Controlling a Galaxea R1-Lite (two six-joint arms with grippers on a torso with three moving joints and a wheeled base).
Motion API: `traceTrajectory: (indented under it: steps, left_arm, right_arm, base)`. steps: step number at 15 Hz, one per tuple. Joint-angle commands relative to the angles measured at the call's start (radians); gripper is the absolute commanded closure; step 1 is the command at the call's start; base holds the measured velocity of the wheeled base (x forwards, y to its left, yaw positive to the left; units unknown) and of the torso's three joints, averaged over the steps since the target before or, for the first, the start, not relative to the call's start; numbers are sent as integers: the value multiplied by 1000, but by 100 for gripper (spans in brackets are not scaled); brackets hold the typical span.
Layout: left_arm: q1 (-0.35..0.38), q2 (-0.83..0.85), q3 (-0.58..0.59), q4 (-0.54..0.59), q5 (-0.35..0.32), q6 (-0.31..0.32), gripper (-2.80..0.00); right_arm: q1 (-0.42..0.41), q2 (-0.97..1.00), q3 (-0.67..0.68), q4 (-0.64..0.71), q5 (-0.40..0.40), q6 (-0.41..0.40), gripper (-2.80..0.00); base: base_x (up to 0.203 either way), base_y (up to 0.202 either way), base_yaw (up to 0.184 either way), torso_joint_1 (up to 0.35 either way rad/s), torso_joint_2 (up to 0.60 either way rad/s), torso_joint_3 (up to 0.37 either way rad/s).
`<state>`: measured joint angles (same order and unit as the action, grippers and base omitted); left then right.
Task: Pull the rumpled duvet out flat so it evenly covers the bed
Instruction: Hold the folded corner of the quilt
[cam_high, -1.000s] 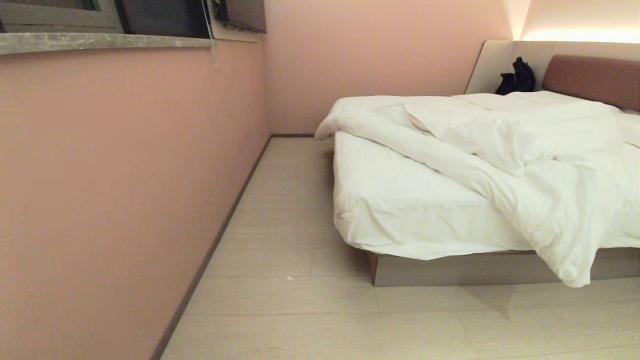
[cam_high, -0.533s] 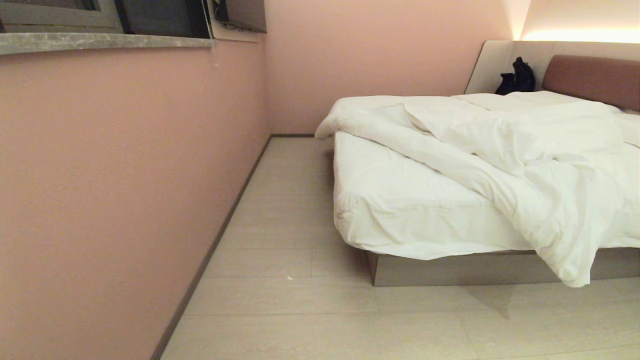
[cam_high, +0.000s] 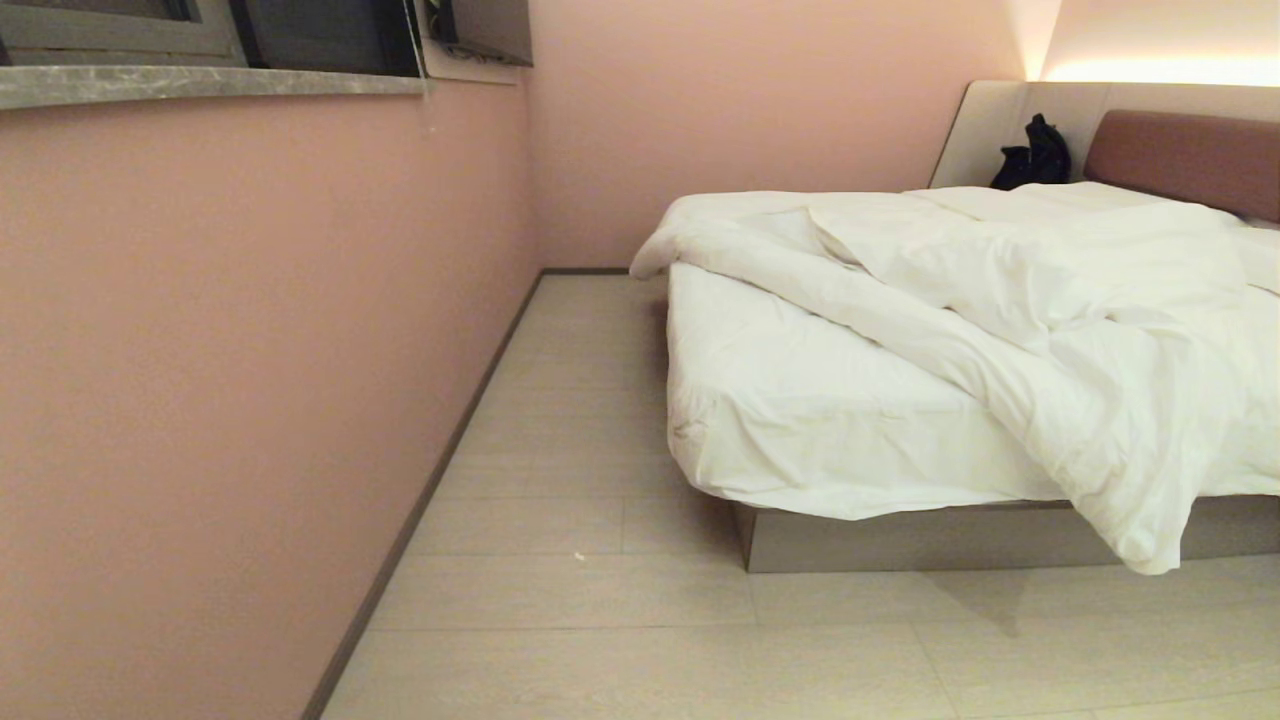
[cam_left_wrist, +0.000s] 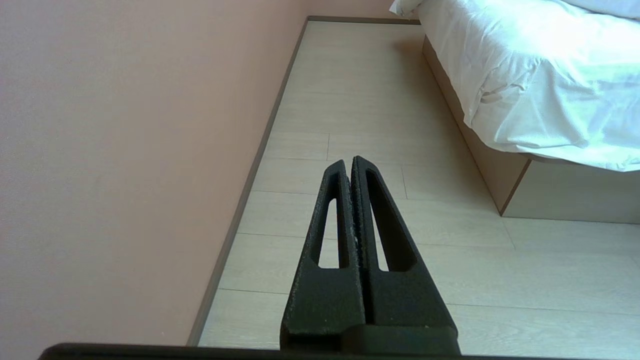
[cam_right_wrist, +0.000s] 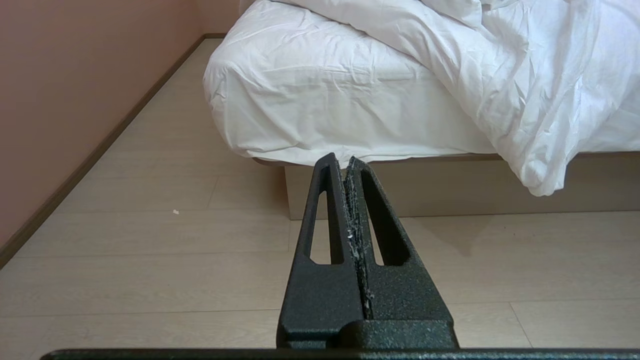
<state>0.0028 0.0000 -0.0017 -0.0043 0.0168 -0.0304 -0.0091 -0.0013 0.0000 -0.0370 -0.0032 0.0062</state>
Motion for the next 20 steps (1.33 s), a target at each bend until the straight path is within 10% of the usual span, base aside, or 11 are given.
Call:
traceTrajectory:
  steps: [1,20]
  left_arm:
    - [0,0,-1,0,1,-2,0]
    - [0,0,-1,-2,2,6,0]
  right_arm:
    - [0,1,0,0,0,0,0]
    - [0,1,0,-1,2,-2,0]
  base:
    - [0,0,0,0,0,0]
    - [0,0,0,0,0,0]
